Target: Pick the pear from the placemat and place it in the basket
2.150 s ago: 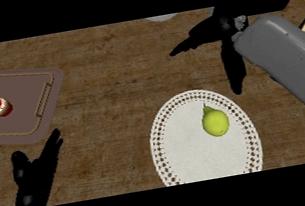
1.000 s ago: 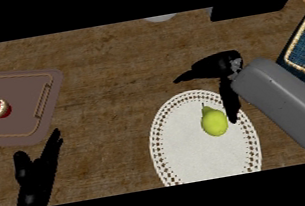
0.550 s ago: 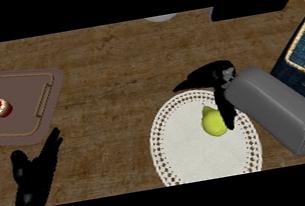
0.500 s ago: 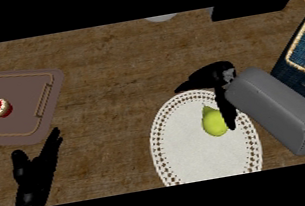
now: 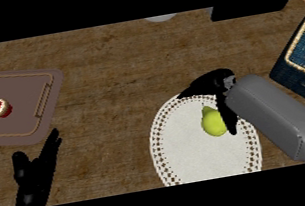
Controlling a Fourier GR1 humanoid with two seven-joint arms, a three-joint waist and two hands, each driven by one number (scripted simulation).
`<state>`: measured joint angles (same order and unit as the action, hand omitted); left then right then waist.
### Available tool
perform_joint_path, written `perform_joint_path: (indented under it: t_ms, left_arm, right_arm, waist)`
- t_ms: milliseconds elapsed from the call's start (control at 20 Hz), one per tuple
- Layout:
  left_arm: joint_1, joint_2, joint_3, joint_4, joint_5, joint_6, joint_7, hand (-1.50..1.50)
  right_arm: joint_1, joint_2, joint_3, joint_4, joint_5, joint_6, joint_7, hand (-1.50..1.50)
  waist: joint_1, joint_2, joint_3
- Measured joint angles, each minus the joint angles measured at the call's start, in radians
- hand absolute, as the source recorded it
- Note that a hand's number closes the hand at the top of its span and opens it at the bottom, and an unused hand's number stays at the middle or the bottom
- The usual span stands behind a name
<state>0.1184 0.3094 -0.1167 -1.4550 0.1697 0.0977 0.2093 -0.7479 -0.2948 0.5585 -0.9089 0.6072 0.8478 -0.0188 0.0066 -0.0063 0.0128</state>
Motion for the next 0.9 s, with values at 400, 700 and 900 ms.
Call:
perform_joint_path:
  t_ms: [400,700,900]
  left_arm:
    - [-0.016,-0.016,0.011,0.010,-0.012,-0.009,0.017,0.00]
    - [-0.002,-0.017,0.021,-0.012,-0.017,-0.017,0.032,0.00]
    - [-0.006,-0.025,0.030,-0.001,-0.024,-0.021,0.028,0.00]
  right_arm:
    - [0.019,0.018,-0.013,0.011,0.059,-0.030,-0.024,1.50]
    - [0.033,-0.006,0.027,-0.018,0.140,-0.114,-0.138,1.50]
    - [0.056,-0.017,0.038,-0.041,0.181,-0.154,-0.191,1.50]
  waist:
    - [-0.001,-0.005,0.000]
    - [0.002,-0.006,-0.002]
    - [0.000,-0.007,-0.003]
